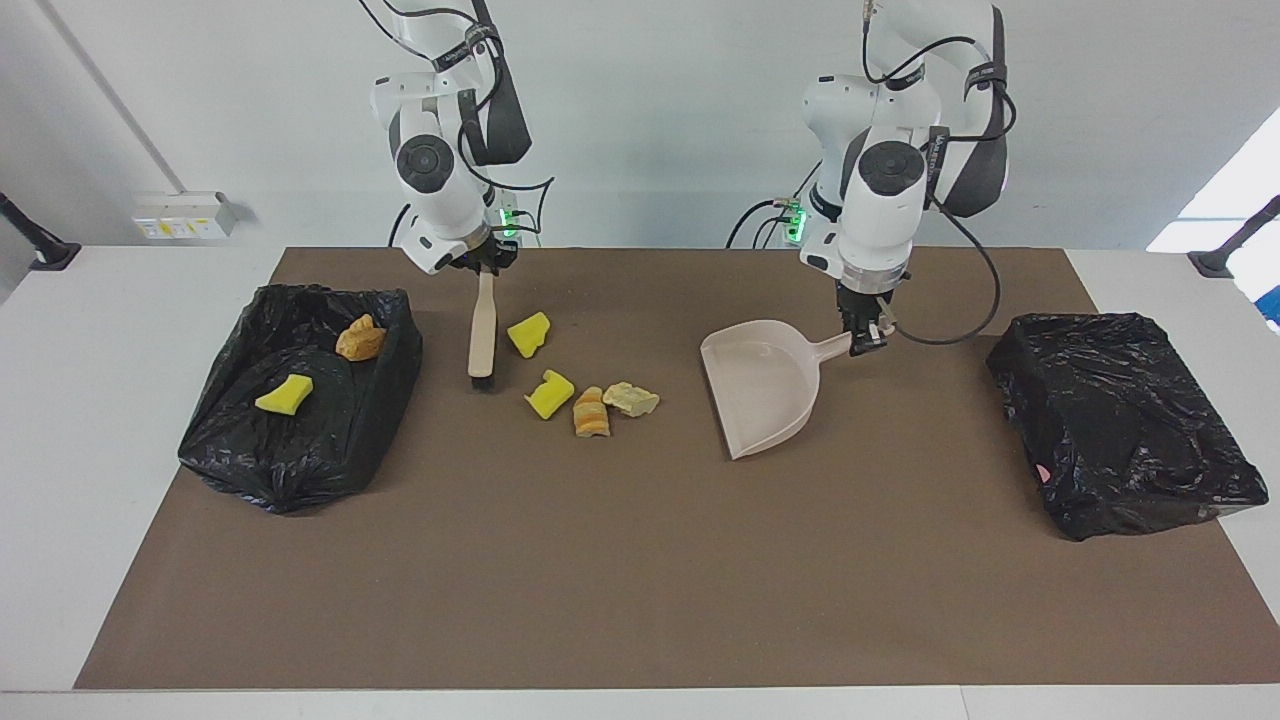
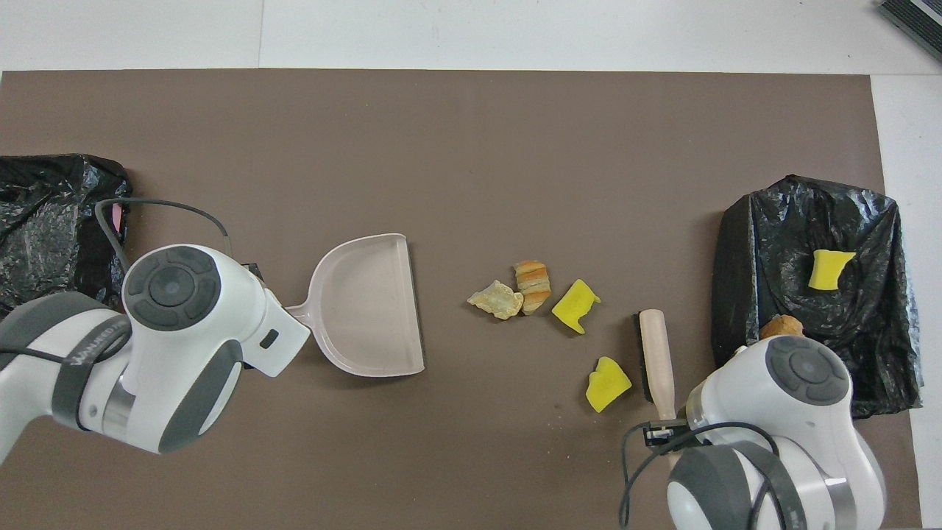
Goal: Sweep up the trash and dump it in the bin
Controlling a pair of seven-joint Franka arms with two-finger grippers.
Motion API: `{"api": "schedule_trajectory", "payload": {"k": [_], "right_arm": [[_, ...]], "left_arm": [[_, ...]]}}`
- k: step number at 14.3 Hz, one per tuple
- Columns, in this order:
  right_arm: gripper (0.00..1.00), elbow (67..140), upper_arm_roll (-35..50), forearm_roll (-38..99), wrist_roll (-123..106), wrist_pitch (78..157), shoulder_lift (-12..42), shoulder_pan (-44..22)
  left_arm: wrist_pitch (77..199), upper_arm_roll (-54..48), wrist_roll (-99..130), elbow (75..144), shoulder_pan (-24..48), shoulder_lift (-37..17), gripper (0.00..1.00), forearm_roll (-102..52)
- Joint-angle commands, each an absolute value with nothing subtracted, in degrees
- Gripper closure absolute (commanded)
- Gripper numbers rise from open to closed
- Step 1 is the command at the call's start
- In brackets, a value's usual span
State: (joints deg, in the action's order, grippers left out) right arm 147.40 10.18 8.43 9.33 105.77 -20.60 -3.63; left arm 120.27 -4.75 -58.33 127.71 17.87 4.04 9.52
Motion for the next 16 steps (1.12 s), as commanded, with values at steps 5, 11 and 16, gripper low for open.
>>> {"api": "schedule_trajectory", "payload": {"k": [5, 11, 16], "right_arm": [[1.0, 152.32, 10.99, 11.42, 15.19, 109.5, -24.35, -6.23], [1.0, 148.38, 11.16, 16.17, 23.8, 118.73, -15.23, -9.93], [1.0, 138.97, 11.16, 16.17, 30.75, 120.93, -5.73, -14.23]], "left_arm": [[123.31, -4.04, -57.39, 130.34, 19.16, 5.19, 1.0, 8.88], [123.13, -4.04, -57.92, 130.34, 19.16, 2.9, 1.0, 5.1], [123.22, -4.04, -57.22, 130.25, 19.25, 2.81, 1.0, 4.04]]}}
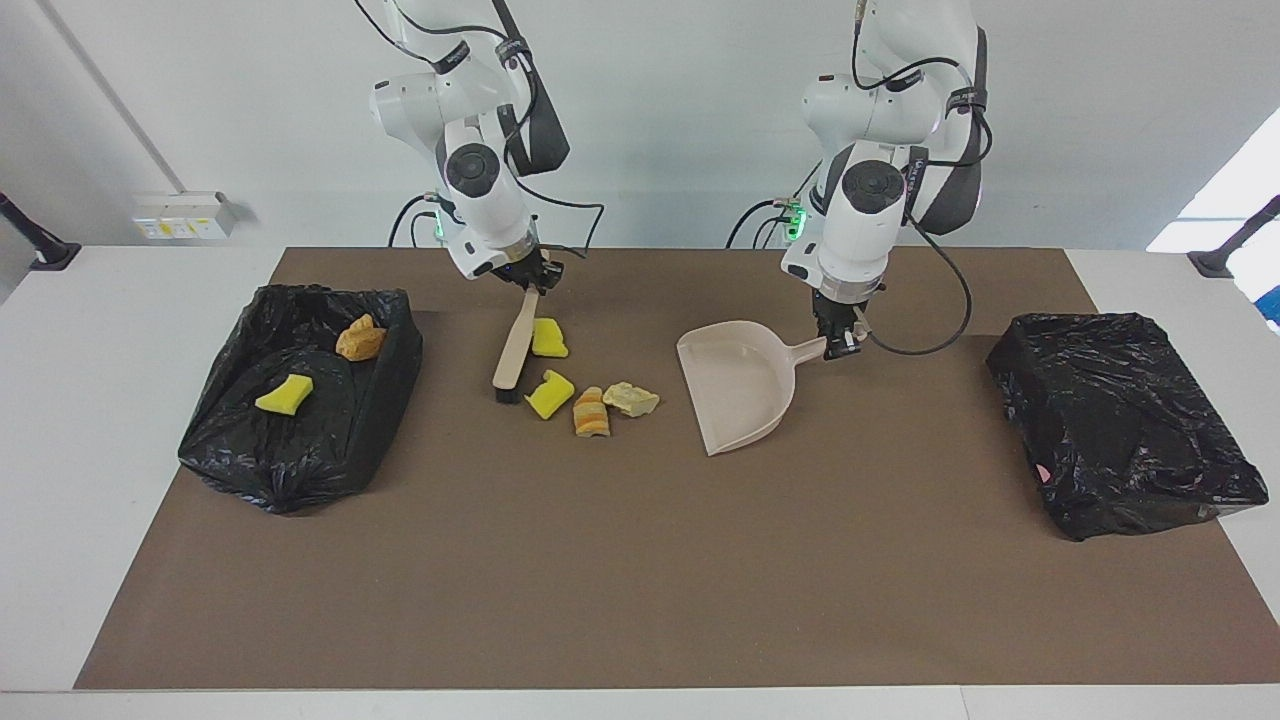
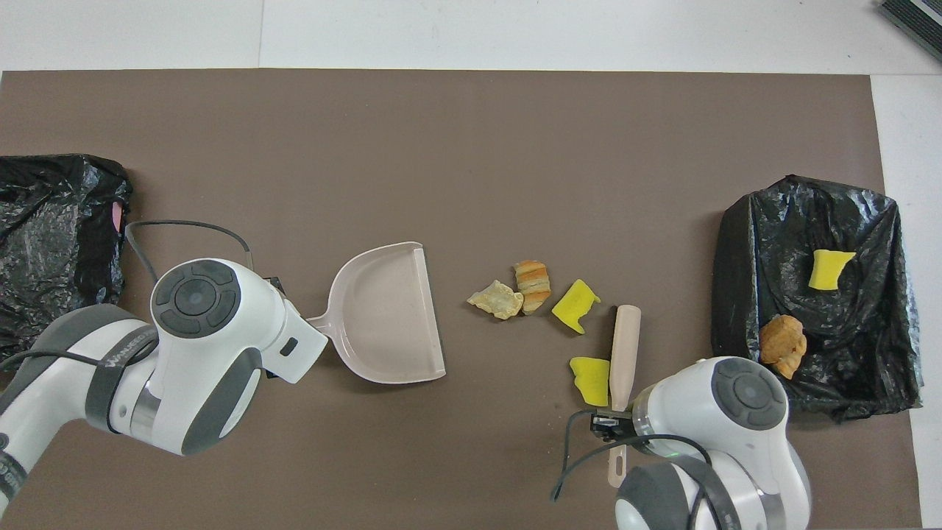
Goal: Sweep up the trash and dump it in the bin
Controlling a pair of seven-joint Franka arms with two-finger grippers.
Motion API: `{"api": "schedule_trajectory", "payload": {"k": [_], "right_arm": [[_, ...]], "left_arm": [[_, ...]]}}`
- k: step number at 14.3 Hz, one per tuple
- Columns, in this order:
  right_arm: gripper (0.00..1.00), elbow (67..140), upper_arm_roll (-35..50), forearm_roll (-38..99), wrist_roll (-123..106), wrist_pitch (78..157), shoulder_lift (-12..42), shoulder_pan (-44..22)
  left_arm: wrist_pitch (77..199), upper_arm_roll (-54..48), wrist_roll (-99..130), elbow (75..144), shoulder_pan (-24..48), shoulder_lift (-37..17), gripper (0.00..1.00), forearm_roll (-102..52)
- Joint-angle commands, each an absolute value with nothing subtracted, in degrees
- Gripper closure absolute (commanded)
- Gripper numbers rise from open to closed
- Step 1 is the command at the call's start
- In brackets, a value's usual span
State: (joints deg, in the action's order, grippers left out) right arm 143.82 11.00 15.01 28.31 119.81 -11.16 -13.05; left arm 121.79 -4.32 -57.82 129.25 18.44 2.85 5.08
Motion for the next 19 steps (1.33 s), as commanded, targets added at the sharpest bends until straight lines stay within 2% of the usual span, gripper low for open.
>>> {"api": "schedule_trajectory", "payload": {"k": [1, 8, 12, 16, 19], "right_arm": [[1.0, 137.3, 11.16, 16.17, 31.28, 121.55, -3.89, -15.28], [1.0, 123.42, 11.16, 15.82, 31.03, 120.59, 7.81, -24.24], [1.0, 118.92, 11.6, 22.03, 30.5, 122.34, 10.01, -28.82], [1.0, 117.87, 11.69, 28.9, 30.5, 127.26, 10.28, -31.9], [1.0, 117.07, 11.6, 29.36, 31.11, 123.95, 8.71, -32.43]], "left_arm": [[123.22, -4.04, -57.04, 130.25, 19.25, 2.9, 1.0, 3.96], [123.31, -4.04, -55.99, 130.25, 19.25, 2.81, 1.0, 3.87], [123.22, -4.04, -55.28, 130.25, 19.25, 2.81, 1.0, 3.87], [123.31, -4.04, -54.85, 130.25, 19.25, 2.81, 1.0, 3.43], [123.22, -4.04, -53.7, 130.25, 19.16, 2.81, 1.0, 2.73]]}}
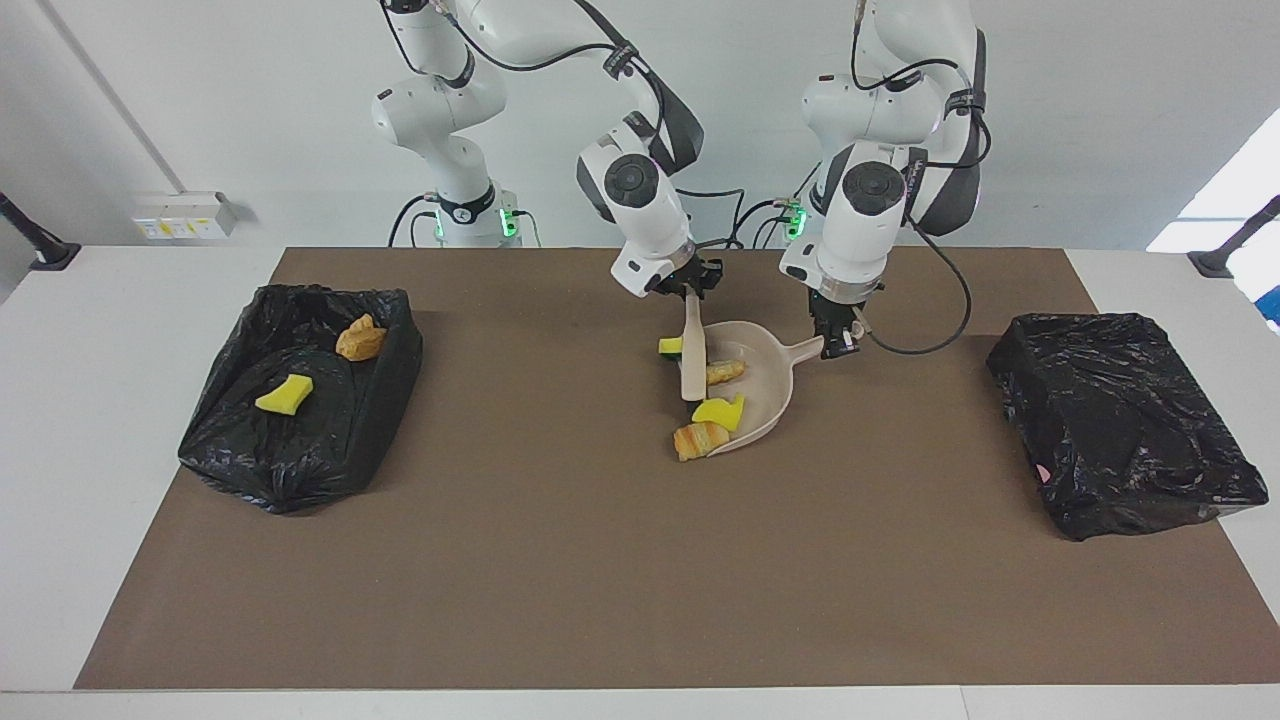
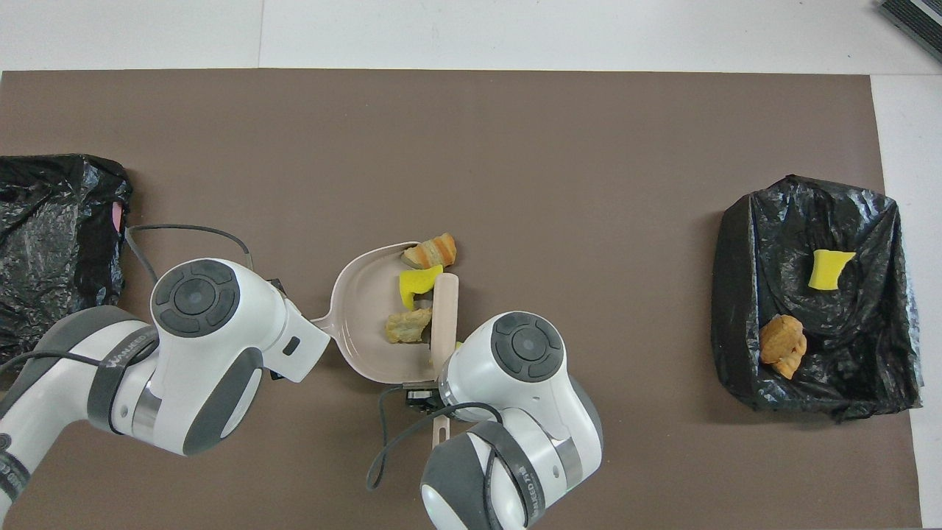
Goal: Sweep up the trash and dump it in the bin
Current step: 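Sweep the sponges and bread into the dustpan with the right gripper's brush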
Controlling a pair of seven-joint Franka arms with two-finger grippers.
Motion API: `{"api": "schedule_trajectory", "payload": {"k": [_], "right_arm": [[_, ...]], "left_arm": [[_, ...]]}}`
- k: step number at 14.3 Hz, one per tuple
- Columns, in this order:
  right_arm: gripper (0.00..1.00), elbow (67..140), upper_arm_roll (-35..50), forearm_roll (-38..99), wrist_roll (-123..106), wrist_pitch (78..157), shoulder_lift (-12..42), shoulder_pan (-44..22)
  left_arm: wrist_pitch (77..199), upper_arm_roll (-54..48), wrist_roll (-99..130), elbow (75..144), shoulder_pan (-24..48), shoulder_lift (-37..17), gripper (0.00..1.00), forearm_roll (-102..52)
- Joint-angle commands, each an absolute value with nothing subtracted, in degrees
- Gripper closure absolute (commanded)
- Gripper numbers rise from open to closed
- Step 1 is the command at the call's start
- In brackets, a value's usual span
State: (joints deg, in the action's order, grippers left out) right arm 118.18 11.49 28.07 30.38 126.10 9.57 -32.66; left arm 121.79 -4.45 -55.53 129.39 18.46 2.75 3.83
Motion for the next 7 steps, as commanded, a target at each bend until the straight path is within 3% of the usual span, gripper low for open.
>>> {"api": "schedule_trajectory", "payload": {"k": [1, 7], "right_arm": [[1.0, 117.07, 11.34, 28.83, 31.11, 119.92, 6.96, -31.91], [1.0, 116.98, 10.99, 20.41, 27.08, 104.0, -0.7, -27.07]], "left_arm": [[123.22, -4.04, -53.7, 130.34, 19.16, 2.81, 1.0, 2.72], [123.31, -4.04, -51.24, 130.34, 19.16, 2.9, 1.0, 2.55]]}}
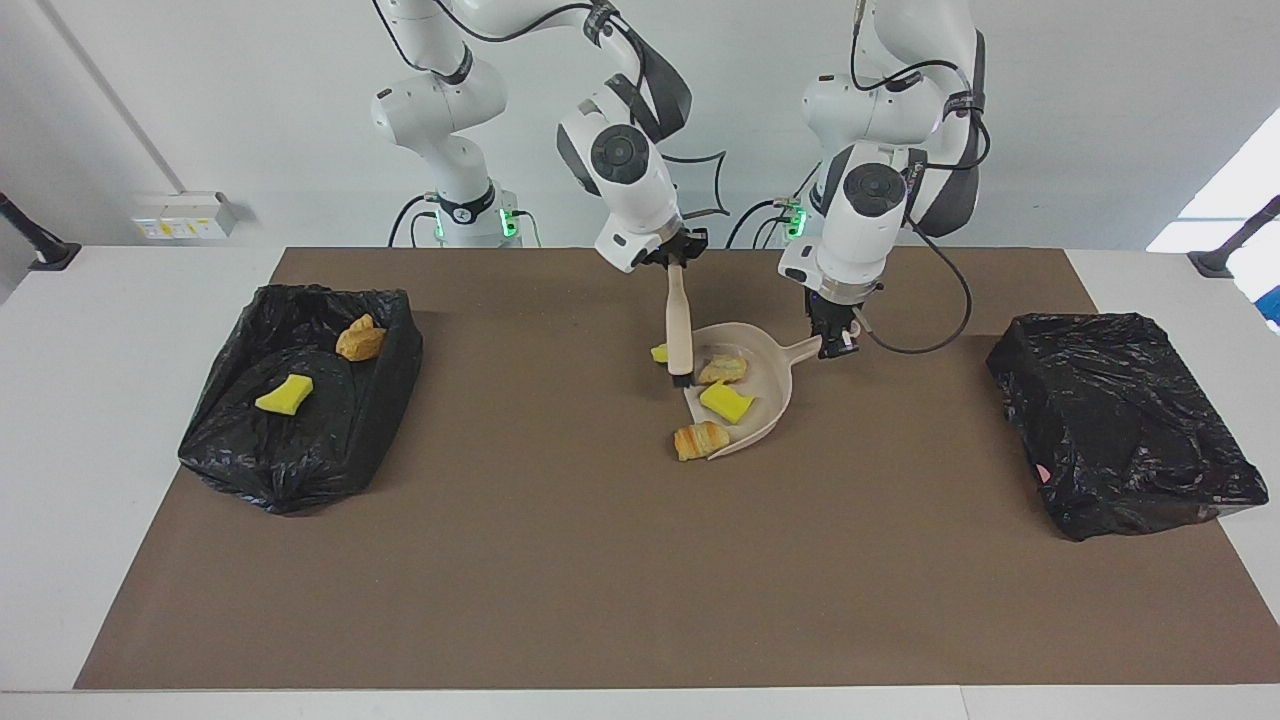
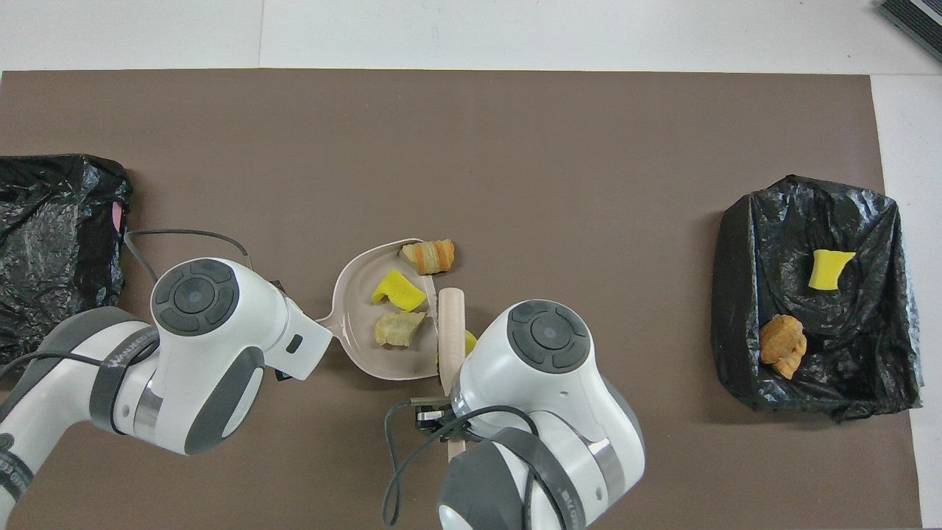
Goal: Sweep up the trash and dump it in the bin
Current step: 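Sweep the sponges and bread into the dustpan with the right gripper's brush, then brush the remaining trash into the dustpan held by the left gripper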
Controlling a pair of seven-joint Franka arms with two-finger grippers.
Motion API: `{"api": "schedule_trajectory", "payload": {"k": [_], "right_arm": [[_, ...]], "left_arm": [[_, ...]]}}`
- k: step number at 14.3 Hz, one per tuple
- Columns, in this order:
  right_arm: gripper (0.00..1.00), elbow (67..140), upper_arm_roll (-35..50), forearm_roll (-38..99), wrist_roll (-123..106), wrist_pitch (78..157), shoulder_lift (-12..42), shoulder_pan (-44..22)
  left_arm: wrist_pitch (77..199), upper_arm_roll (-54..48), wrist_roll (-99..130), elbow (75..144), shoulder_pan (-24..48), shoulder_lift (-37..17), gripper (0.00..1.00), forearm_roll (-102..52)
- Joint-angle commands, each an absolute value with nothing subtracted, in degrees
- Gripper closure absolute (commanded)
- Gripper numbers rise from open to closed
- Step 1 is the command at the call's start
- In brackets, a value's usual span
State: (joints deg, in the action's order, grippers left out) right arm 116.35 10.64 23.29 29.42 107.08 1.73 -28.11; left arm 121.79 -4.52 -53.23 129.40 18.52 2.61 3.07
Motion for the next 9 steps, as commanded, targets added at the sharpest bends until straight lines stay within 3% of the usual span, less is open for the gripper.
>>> {"api": "schedule_trajectory", "payload": {"k": [1, 6, 9], "right_arm": [[1.0, 116.98, 10.99, 18.04, 24.81, 102.23, -0.96, -26.72], [1.0, 118.47, 11.16, 9.95, 18.66, 101.25, -1.15, -22.78], [1.0, 117.95, 11.16, 3.53, 14.77, 103.52, 2.27, -21.1]], "left_arm": [[123.31, -4.04, -51.24, 130.34, 19.16, 2.9, 1.0, 2.37], [123.22, -4.04, -50.01, 130.43, 19.16, 2.9, 1.0, 1.93], [123.22, -4.04, -50.01, 130.43, 19.16, 2.99, 1.0, 1.85]]}}
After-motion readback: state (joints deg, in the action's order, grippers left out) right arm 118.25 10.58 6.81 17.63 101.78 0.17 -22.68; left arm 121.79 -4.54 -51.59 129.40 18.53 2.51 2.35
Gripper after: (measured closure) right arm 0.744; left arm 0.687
